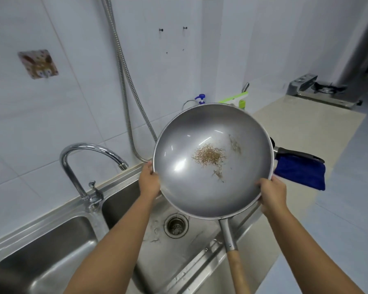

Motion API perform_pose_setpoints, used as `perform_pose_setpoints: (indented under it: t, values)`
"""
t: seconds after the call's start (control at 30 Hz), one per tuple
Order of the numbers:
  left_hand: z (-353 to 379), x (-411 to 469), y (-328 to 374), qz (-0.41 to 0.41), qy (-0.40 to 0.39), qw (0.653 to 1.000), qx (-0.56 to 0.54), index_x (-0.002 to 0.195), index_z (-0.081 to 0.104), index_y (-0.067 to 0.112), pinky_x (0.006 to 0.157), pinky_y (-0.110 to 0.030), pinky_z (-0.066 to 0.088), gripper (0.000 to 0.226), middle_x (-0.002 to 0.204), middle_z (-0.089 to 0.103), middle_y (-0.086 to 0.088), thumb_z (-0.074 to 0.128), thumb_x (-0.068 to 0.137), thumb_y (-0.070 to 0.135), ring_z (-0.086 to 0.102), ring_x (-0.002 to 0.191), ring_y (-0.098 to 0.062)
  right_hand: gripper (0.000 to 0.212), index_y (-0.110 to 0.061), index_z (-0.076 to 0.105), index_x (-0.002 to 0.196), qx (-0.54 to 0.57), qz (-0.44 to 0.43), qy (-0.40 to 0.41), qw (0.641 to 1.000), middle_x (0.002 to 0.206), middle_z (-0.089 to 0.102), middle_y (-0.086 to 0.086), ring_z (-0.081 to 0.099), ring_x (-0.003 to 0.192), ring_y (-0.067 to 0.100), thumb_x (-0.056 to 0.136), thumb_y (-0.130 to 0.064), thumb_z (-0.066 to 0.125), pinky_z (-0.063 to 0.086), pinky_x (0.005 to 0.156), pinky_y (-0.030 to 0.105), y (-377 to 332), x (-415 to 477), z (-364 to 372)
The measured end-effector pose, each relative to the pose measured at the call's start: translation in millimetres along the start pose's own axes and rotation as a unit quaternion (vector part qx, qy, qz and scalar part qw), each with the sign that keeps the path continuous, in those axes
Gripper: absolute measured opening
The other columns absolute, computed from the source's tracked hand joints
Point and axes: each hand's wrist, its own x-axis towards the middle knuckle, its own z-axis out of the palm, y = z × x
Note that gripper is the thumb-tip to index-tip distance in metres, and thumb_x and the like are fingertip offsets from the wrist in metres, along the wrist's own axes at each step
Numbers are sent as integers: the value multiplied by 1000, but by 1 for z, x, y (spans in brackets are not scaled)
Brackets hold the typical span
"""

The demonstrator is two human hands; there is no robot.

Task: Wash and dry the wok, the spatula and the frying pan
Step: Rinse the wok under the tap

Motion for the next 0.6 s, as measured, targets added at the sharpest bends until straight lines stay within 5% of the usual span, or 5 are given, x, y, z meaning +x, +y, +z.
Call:
perform_pose_setpoints:
  t: [0.1,0.23,0.37,0.47,0.6]
  values:
    - [0,-11,16,11,34,997,-63,132,52,14,96,-37,49,35,124,62,-5,49,98,10,61,106,-21,26,-7,61,97,87,50,2,995,87,60,10,54,76,24,78,7,50,46,62,33,10,6,1]
    - [7,-52,8,-63,-54,993,-85,123,61,14,94,-46,53,30,116,69,-7,56,96,28,67,101,-24,21,-7,61,90,150,93,1,984,89,58,12,52,69,22,78,7,51,47,72,37,19,11,22]
    - [22,-96,5,-146,-151,971,-112,115,61,14,72,-32,56,23,102,71,-4,57,96,27,68,86,-20,29,-5,59,89,291,138,-73,944,99,62,12,58,74,22,79,16,42,50,86,40,20,10,52]
    - [33,-109,13,-103,-116,986,-66,105,63,7,59,-24,54,16,86,69,-8,56,97,19,64,69,-17,36,-4,59,94,377,183,-152,895,98,68,12,60,81,25,77,20,37,45,96,44,21,16,76]
    - [29,-108,31,-55,45,997,-3,105,61,19,79,-35,56,18,95,70,0,57,94,33,67,84,-16,108,1,53,125,370,232,-318,842,125,59,21,56,115,38,21,13,80,39,105,51,23,34,102]
